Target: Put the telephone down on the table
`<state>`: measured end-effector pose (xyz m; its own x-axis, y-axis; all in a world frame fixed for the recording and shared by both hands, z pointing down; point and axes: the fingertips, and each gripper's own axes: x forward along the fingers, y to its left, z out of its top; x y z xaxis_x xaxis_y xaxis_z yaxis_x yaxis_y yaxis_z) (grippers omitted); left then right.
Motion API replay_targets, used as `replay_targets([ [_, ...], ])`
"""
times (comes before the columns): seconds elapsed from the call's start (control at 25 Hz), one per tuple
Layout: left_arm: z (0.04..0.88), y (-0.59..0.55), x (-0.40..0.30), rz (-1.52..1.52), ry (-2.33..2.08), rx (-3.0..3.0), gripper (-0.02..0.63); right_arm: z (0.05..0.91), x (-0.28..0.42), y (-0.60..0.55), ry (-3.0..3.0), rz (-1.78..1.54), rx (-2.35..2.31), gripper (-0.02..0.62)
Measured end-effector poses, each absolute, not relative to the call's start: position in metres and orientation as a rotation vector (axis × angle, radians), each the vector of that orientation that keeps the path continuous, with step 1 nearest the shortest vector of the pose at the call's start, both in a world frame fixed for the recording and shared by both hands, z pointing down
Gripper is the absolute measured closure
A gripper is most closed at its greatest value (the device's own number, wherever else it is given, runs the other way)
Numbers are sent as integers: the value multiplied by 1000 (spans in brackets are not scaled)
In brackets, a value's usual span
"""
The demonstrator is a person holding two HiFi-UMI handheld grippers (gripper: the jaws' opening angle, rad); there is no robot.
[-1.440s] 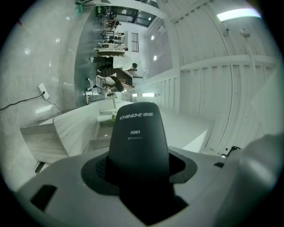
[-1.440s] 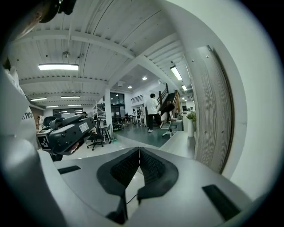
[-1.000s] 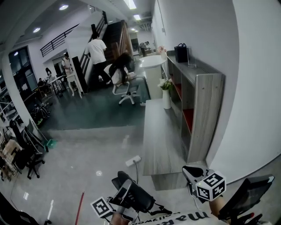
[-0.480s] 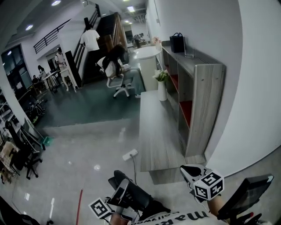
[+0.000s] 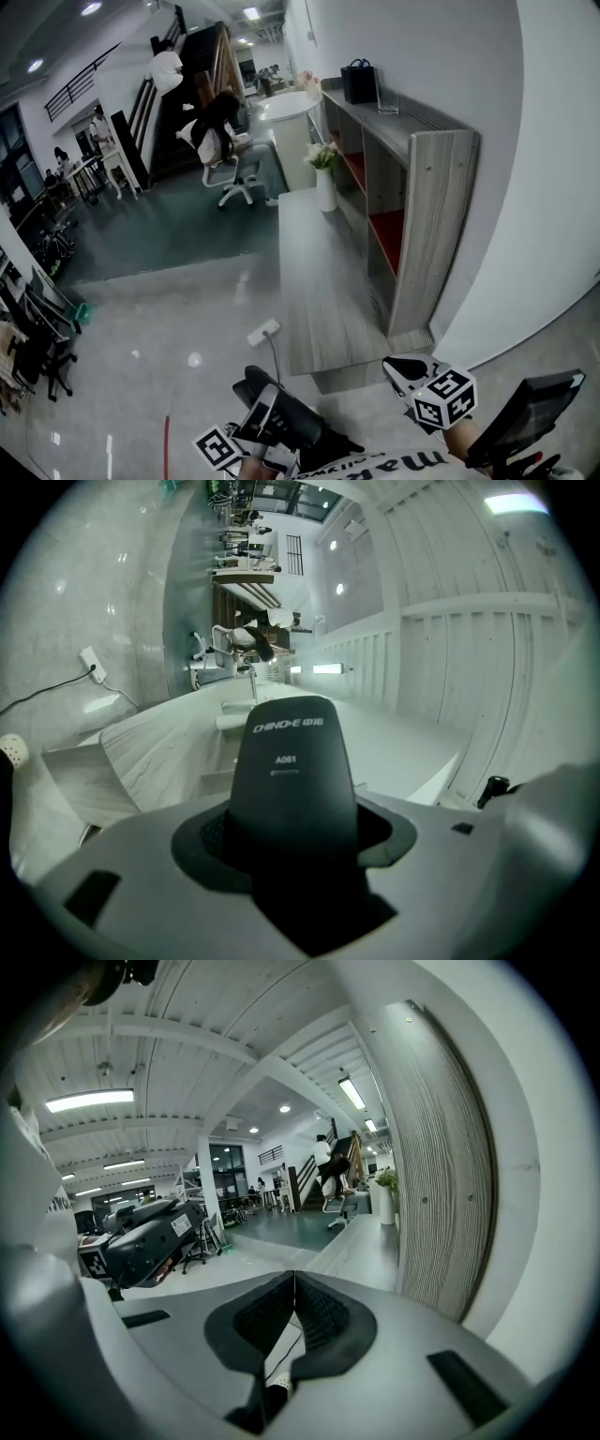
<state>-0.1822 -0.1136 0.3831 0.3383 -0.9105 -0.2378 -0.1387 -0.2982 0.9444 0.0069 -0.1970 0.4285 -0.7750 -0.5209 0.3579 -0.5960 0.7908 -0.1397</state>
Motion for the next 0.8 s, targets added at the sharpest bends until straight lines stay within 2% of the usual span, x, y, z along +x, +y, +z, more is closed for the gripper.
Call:
replay_targets([
  [0.8,372,-240,-239,-949,-805,1755,328,428,-51,-289,-2615,399,1032,584],
])
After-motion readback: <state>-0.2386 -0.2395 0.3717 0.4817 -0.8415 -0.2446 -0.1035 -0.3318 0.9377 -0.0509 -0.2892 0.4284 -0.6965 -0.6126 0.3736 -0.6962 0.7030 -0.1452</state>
